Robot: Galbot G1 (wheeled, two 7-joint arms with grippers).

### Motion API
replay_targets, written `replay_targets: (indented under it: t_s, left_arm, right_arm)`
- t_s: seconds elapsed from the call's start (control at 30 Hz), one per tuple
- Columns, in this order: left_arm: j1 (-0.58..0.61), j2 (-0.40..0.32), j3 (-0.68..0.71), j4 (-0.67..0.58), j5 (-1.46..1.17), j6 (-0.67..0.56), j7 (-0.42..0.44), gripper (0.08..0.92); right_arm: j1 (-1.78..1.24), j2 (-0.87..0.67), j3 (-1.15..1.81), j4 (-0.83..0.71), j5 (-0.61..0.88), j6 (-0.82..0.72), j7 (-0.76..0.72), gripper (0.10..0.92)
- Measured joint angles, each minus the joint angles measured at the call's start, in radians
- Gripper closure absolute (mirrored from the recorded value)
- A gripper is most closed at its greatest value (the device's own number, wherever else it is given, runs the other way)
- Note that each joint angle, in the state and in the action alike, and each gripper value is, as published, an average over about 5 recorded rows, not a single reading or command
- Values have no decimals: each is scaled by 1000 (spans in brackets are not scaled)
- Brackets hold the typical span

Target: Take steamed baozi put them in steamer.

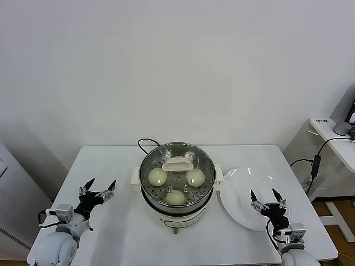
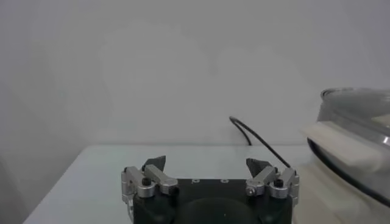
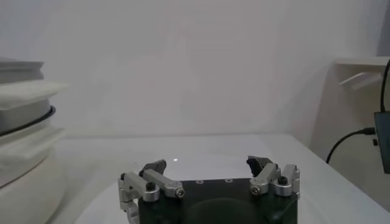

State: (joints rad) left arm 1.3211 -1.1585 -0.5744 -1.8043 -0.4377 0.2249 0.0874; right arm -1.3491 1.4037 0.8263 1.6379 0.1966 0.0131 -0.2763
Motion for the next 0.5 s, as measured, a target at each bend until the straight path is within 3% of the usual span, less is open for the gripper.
replay_targets:
  t_s: [0.5]
  left_arm:
    - [8, -11, -7, 1, 0, 8, -6, 177]
  right_arm:
    - [4, -2, -11, 1, 4, 0, -4, 203]
